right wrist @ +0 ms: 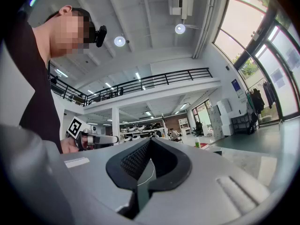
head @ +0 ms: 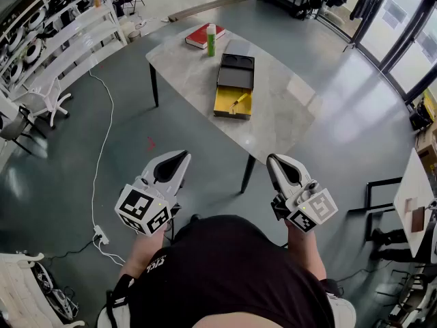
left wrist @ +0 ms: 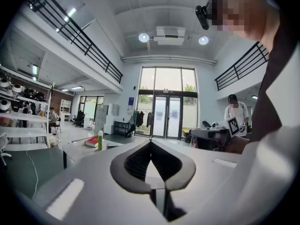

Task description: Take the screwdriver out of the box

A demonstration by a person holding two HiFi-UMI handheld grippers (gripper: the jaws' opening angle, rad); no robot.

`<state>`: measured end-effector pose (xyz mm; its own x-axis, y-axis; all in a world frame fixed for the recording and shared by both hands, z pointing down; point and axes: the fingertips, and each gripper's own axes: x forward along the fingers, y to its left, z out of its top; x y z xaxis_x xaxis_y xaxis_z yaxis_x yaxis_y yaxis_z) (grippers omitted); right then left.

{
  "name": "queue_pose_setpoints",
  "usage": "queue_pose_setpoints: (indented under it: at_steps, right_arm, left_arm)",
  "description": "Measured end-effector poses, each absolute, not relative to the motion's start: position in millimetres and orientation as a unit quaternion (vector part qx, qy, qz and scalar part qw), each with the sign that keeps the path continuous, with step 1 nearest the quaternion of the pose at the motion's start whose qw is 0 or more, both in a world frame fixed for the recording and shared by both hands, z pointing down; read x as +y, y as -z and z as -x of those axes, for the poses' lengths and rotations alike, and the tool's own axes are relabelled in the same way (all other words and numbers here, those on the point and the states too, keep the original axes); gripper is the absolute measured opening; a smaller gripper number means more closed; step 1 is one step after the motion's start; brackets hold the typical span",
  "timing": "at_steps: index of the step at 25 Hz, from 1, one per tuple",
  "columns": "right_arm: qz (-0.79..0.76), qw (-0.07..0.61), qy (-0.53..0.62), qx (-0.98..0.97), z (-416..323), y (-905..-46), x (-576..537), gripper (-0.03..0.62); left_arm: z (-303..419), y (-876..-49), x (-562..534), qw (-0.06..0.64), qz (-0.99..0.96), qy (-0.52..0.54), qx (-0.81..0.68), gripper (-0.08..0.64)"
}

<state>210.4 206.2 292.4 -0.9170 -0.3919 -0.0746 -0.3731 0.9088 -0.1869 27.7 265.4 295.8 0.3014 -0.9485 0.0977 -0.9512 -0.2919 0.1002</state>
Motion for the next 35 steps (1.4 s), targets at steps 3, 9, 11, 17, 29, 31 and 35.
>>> queue_pose_setpoints:
  at_steps: [3, 9, 11, 17, 29, 31, 35]
  right_arm:
    - [0.195, 0.051, 0.086, 0.976, -208.0, -293.2, 206.3, 0.012]
    - [0.188, 0.044, 0.082, 0.978, -189.6, -293.8, 207.8, 0.012]
    - [0.184, 0.040, 0.083, 0.979, -181.7, -293.8, 208.4, 0.012]
    - [0.162, 0.032, 0.093, 0.982, -150.6, -295.6, 218.0, 0.014]
    - [0.144, 0.019, 0.139, 0.980, -60.9, -319.5, 251.7, 0.014]
    - [0.141, 0.005, 0.146, 0.979, -55.1, -328.2, 252.1, 0.014]
    - [0.137, -0.009, 0.172, 0.975, -54.0, -342.9, 245.6, 0.014]
  left_arm:
    - [-27.4, -294.3, 268.3, 0.066, -0.803, -0.010, -0.592, 0.002]
    - [-15.4, -292.6, 272.3, 0.059, -0.801, -0.009, -0.595, 0.002]
    - [-10.3, -293.5, 274.5, 0.058, -0.800, -0.008, -0.597, 0.002]
    - [9.8, -302.8, 284.0, 0.065, -0.799, -0.005, -0.598, 0.003]
    - [88.6, -326.6, 322.6, 0.088, -0.790, -0.024, -0.606, 0.003]
    - [89.9, -330.0, 319.4, 0.093, -0.795, -0.024, -0.599, 0.003]
    - [89.9, -335.3, 315.1, 0.098, -0.795, -0.026, -0.599, 0.002]
